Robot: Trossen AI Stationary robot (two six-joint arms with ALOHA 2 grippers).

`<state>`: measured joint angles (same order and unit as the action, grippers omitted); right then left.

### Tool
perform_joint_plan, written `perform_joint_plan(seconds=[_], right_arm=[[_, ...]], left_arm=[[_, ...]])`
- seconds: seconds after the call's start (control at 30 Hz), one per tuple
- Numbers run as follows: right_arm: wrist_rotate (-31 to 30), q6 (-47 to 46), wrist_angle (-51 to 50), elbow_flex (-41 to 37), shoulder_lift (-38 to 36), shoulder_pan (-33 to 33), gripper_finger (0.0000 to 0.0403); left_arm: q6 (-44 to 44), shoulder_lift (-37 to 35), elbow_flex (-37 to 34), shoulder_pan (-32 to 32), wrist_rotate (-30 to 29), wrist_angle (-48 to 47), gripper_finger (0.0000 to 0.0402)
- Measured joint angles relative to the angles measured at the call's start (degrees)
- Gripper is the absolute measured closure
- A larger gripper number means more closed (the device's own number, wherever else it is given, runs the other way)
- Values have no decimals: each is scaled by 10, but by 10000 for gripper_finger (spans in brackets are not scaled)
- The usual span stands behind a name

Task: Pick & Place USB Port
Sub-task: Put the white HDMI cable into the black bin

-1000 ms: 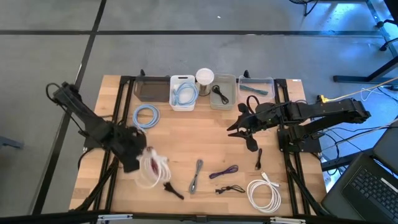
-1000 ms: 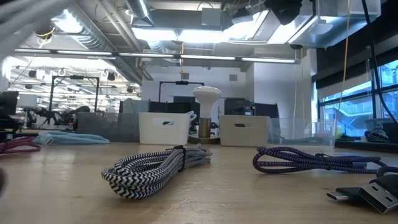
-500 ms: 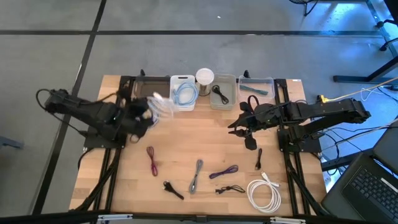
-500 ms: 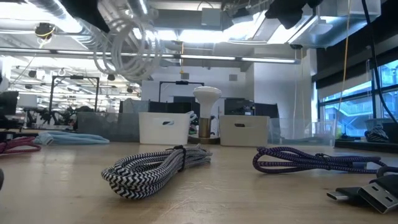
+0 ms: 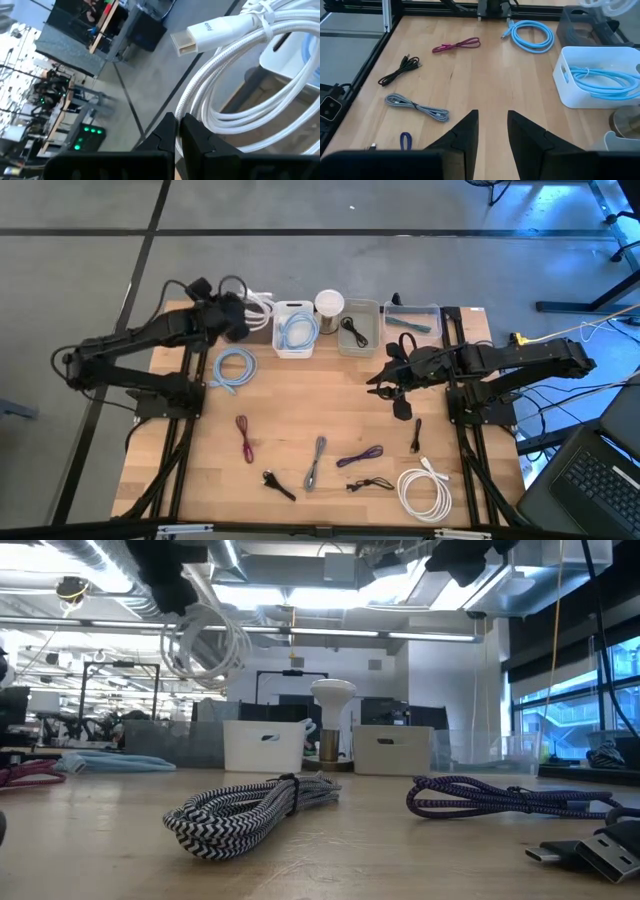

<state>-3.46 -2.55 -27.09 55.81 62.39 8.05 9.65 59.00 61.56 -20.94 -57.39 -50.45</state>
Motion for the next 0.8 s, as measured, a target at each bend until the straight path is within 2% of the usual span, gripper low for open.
perform_joint_plan(seconds=[0.2, 0.33, 0.47, 0.8], right_arm=[[0, -2, -7, 0, 0, 0, 298], [0, -1, -8, 0, 0, 0, 298], [0, 0, -7, 0, 0, 0, 298], [0, -4, -6, 0, 0, 0, 298]], left_arm=[[100, 0, -10, -101, 66, 63, 398], [133, 0, -34, -170, 155, 95, 398], [172, 0, -79, -226, 202, 162, 398], [188, 20, -173, -326, 310, 253, 398]])
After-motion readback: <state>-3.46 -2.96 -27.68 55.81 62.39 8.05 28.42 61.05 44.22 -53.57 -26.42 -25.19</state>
